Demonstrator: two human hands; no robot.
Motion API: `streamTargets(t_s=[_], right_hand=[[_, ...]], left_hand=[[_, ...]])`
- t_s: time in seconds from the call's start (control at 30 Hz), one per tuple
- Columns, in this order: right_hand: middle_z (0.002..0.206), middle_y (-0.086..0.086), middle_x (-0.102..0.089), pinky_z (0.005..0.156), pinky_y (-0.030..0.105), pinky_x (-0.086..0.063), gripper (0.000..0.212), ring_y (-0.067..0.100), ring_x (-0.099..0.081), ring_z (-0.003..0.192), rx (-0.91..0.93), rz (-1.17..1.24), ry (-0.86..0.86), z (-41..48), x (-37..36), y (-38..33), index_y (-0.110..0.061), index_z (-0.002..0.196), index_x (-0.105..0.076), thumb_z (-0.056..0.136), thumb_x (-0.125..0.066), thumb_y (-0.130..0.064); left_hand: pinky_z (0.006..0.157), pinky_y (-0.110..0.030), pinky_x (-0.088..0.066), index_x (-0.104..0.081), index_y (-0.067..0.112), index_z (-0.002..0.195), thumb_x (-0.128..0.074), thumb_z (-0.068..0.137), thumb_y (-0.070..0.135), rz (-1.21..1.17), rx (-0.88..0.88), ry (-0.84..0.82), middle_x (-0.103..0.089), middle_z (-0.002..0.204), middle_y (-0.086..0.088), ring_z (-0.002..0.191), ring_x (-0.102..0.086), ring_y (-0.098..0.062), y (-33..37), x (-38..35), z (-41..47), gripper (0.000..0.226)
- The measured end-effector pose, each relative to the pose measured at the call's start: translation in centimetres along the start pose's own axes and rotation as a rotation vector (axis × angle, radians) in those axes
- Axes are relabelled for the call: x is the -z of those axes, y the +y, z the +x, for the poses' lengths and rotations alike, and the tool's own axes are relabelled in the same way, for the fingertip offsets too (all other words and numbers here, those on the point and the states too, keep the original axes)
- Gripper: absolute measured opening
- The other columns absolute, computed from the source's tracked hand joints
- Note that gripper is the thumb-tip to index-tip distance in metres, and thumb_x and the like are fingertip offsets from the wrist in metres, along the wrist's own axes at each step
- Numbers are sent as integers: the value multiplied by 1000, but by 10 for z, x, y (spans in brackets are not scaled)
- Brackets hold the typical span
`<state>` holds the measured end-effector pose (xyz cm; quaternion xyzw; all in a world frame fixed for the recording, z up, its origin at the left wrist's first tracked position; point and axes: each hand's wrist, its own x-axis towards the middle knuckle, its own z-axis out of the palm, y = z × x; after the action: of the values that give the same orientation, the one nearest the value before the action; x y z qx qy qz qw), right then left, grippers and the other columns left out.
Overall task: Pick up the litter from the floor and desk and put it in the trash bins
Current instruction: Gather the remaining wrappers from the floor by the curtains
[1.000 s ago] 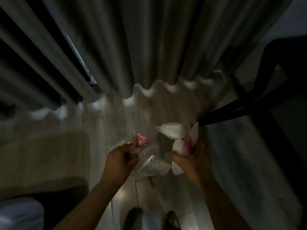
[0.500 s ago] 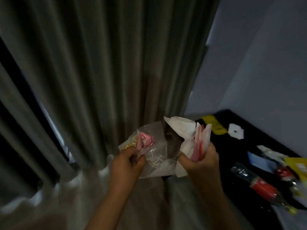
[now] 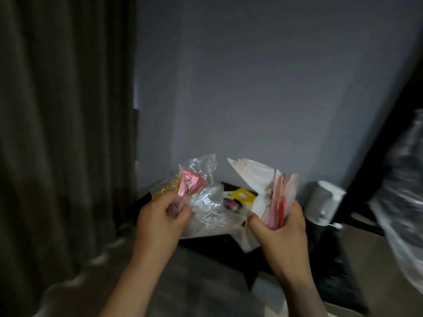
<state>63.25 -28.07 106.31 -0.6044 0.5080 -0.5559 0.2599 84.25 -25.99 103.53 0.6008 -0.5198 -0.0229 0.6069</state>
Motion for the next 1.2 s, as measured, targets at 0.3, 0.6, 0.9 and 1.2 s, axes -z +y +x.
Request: streamTargets(t_s=[0.3,0.6,0.9,1.2], right_hand=[[110,-10,-56,79,26,-48,77,3,-57,99,-36,-143,368,-16,233,24,-36,121,-49,48,-68,-52],[118,-24,-51,87,30,-46,95,2,-53,109,-72,-320,735,-56,497,62,-51,136,-33,48,-68,-55],[111,-16,-52,87,30,-47,77,3,-55,104,-135,-456,1004,-66,663,98,-42,123,-46,49,-65,-53],[117,-16,-53,85,31,-49,85,3,-56,104,-148,-508,1168,-7,754,152,-43,129,-43,48,-66,-56]], left_hand=[[50,-11,-32,-45,28,57,-69,73,16,-272,-197,-218,-48,57,8,54,-43,-6,161,-154,-68,31],[53,-24,-40,-55,16,66,-72,74,20,-535,-262,-446,-55,60,0,57,-52,-13,341,-333,-206,19],[50,-33,-41,-54,13,67,-71,73,31,-689,-294,-658,-52,60,-12,57,-50,-26,462,-472,-302,26],[43,-27,-44,-53,18,68,-69,73,31,-801,-363,-743,-50,55,-3,49,-52,-21,525,-617,-311,21]])
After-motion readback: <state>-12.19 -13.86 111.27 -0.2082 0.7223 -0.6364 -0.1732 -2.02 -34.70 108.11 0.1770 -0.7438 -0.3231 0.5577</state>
